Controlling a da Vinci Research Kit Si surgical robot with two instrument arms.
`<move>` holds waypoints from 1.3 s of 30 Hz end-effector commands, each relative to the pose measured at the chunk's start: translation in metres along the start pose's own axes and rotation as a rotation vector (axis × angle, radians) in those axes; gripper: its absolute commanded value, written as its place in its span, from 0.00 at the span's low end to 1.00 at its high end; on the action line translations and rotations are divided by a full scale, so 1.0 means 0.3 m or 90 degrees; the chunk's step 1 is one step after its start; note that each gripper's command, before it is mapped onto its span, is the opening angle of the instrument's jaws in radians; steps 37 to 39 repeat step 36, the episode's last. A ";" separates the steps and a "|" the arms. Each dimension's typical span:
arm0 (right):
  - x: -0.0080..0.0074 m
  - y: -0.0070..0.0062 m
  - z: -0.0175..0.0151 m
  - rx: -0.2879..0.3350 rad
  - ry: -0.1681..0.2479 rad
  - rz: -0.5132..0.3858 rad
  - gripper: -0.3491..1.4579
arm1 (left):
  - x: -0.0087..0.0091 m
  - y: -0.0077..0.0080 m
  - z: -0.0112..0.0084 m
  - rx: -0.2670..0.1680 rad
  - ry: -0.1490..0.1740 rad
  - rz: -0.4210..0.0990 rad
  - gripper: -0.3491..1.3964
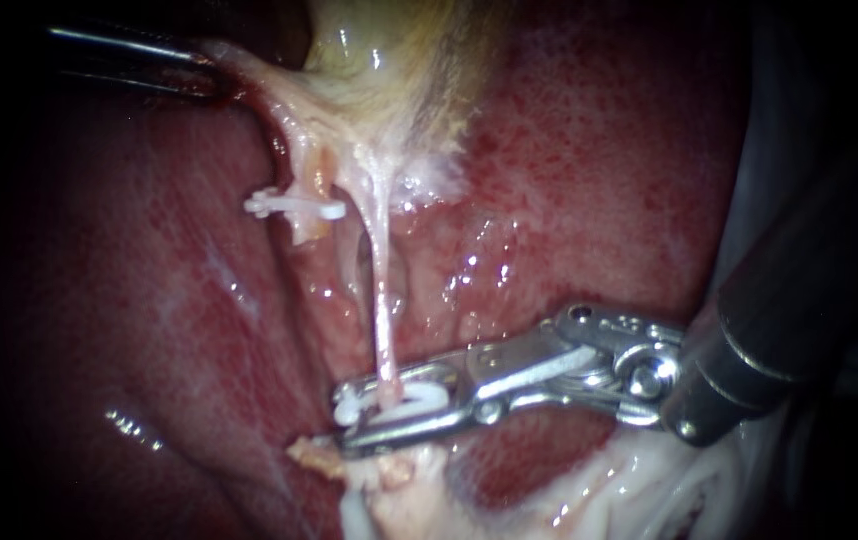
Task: Clipping first clip right tube
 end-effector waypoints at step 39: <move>0.0000 0.0000 0.001 0.015 -0.004 0.017 0.00 | -0.0007 -0.0008 0.0003 0.002 0.000 -0.001 0.00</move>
